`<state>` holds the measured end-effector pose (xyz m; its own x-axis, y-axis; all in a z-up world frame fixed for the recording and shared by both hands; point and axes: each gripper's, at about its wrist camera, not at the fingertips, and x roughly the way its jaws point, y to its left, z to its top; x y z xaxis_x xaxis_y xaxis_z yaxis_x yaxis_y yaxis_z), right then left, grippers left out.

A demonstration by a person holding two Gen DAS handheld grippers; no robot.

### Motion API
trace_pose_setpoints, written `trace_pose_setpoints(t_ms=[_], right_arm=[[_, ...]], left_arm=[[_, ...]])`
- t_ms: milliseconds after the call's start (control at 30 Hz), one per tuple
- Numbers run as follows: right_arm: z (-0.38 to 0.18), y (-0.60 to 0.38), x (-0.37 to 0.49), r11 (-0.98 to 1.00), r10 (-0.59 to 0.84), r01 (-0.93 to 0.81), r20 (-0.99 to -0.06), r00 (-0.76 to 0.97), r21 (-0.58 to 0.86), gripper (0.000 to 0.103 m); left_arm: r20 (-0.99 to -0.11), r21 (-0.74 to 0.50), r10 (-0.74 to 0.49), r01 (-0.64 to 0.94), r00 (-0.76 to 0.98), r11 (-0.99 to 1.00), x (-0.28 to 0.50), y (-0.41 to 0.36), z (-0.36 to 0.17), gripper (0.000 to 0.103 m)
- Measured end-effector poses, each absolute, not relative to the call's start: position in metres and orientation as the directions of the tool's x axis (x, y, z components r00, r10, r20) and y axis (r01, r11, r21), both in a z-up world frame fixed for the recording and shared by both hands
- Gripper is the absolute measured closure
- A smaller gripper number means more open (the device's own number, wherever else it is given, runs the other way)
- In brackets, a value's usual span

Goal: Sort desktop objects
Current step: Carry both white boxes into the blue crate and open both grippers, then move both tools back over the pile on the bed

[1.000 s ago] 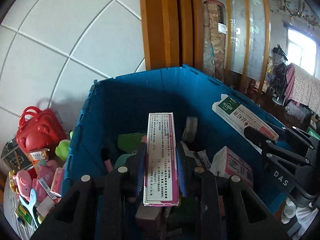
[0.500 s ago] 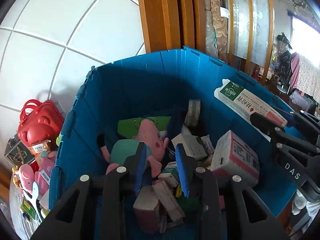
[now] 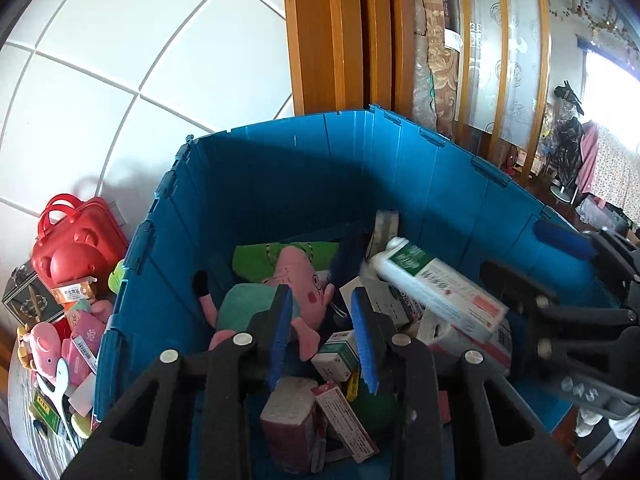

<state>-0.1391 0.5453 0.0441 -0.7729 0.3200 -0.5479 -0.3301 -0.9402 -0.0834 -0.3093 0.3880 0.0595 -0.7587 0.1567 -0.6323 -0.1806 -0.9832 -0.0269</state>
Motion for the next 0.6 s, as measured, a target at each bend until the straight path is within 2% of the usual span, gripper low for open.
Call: trace_pose_setpoints(t_ms=[400,567,600], right_arm=[[0.044,0.543,-0.141,-0.940,0.323,-0.330,-0.536,-0.780,-0.087,0.021],[0.044,0.544,-0.138,-0.931,0.345,-0.357,-0.518,-0.782,-0.082,0.020],[0.044,0.544,-0.137,-0.929,0.350,-0.362,-0.514,-0.783,-0.080,0.017]], left_arm=[[-0.613,-0.050,0.159,-0.163,-0.774,-0.985,-0.308,0.384,0.061,0.073],[-0.559,-0.077,0.188,-0.176,-0.807,-0.981,-0.298,0.379,0.064,0.073],[-0.554,-0.080,0.187,-0.172,-0.811,-0.982,-0.297,0.378,0.065,0.073]])
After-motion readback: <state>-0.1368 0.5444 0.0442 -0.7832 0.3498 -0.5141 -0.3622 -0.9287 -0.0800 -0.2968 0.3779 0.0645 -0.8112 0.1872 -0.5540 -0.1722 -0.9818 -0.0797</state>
